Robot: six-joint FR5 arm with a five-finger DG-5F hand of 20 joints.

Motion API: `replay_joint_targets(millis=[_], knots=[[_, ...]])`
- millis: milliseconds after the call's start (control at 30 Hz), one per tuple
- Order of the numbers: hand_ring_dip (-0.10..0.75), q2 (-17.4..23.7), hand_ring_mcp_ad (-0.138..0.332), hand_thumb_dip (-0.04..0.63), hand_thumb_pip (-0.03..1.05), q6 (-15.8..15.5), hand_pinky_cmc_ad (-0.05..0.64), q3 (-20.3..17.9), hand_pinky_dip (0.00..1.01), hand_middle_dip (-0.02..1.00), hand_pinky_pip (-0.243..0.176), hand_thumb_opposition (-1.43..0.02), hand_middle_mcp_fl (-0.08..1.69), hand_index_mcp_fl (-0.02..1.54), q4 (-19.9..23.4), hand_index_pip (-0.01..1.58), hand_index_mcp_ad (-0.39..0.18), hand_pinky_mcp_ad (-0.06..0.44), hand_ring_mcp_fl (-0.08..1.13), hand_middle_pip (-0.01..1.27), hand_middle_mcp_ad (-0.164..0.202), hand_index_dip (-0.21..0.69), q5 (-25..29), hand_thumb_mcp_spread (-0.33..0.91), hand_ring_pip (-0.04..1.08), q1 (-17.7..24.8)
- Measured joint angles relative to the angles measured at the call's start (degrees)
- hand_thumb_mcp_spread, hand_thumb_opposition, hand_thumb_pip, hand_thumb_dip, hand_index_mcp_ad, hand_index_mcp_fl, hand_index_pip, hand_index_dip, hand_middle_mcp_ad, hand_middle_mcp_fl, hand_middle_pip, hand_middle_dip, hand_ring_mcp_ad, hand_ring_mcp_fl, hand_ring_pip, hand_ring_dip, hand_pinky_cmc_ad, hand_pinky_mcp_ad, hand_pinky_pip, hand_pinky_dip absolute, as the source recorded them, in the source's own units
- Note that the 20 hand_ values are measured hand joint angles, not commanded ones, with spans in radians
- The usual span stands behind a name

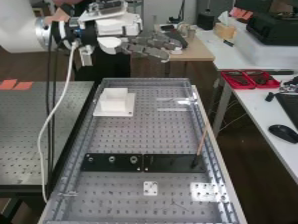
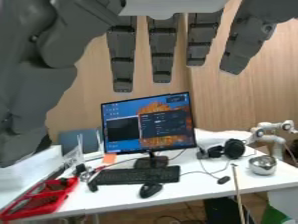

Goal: Grab the drill bit and place it in the clear container

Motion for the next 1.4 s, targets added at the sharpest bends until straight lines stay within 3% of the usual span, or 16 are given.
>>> replay_joint_targets(millis=[167, 567, 1400], knots=[[0.056, -0.69, 0.164, 0.068, 0.19, -1.89, 0.445, 1.96, 0.16, 0.21, -0.079, -0.68, 0.16, 0.41, -4.01, 0.05, -0.105, 0.312, 0.03, 0.13, 0.082, 0.307, -0.83, 0.33, 0.11, -0.07], [0.054, -2.22, 0.168, 0.063, 0.19, -3.47, 0.48, 6.59, 0.15, 0.2, -0.091, -0.67, 0.15, 0.37, -15.04, 0.05, -0.103, 0.312, 0.01, 0.13, 0.086, 0.307, -2.27, 0.33, 0.11, -0.39], [0.054, -1.61, 0.168, 0.059, 0.2, -3.7, 0.48, 6.73, 0.15, 0.2, -0.089, -0.67, 0.15, 0.38, -16.23, 0.06, -0.103, 0.314, 0.01, 0.13, 0.086, 0.314, -2.19, 0.34, 0.11, -0.29]])
